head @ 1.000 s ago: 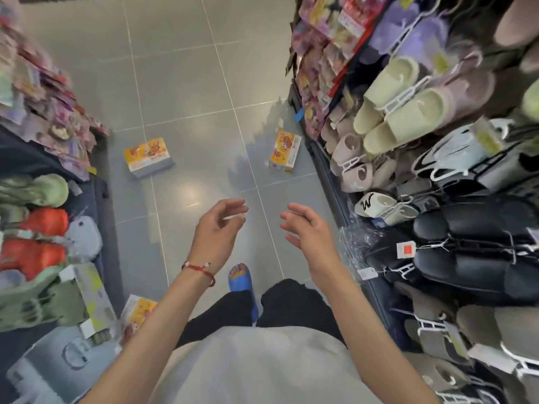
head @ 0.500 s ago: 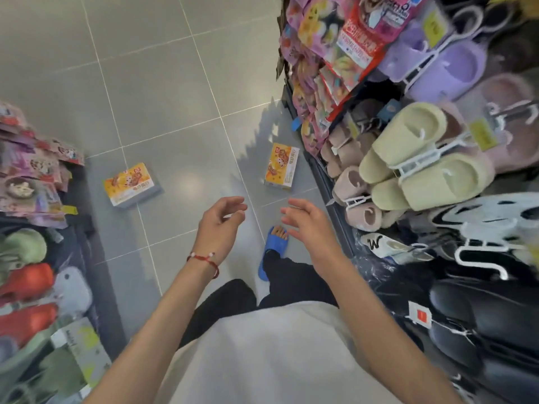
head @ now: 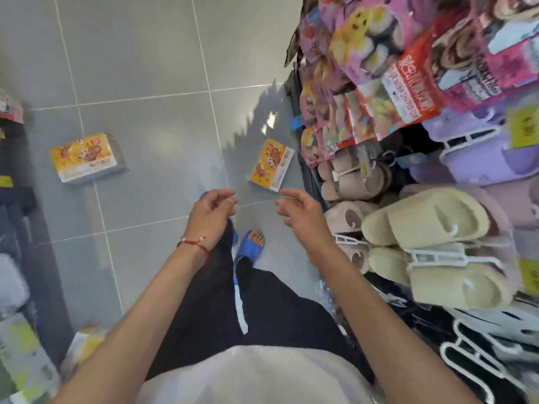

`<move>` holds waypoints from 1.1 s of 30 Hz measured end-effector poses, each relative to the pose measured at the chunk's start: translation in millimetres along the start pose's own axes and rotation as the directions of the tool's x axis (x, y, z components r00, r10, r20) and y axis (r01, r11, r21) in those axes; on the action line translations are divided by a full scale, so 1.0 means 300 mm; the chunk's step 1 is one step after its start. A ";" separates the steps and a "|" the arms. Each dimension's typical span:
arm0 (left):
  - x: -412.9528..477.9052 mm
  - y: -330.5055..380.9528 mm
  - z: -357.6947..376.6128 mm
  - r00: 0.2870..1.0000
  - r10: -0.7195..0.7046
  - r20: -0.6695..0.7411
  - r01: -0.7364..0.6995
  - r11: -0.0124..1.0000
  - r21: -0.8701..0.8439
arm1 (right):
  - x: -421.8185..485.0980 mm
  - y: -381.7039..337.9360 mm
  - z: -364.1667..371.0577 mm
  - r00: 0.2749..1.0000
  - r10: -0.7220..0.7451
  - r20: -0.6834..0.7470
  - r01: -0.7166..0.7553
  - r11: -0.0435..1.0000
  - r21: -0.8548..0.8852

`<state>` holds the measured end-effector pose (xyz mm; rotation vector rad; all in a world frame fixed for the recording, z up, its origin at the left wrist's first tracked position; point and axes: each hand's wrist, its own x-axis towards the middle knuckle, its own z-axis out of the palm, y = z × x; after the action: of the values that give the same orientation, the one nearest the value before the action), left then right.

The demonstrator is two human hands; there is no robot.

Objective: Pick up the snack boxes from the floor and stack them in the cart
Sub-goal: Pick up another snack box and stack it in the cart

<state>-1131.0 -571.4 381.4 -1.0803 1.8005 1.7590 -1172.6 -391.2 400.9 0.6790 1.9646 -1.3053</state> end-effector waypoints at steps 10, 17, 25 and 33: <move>0.505 -0.151 0.077 0.974 -0.221 0.043 0.220 0.975 0.034 | 0.502 0.068 0.167 0.999 0.028 -0.043 -0.034 0.988 -0.147; 0.779 -0.309 0.131 0.933 -0.359 -0.017 0.360 0.933 0.026 | 0.860 0.167 0.231 0.997 0.069 -0.026 -0.073 0.966 -0.247; 1.092 -0.547 0.311 0.883 -0.467 -0.040 0.464 0.884 -0.067 | 1.307 0.384 0.277 0.995 0.094 -0.032 -0.099 0.903 -0.418; 1.493 -0.780 0.460 0.824 -0.567 0.001 0.565 0.820 -0.090 | 1.764 0.539 0.277 1.000 0.000 -0.014 -0.009 0.756 -0.654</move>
<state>-1265.6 -527.5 -123.0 -1.4913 1.2299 1.4583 -1371.3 -380.6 -122.2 0.3326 2.2300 -0.5146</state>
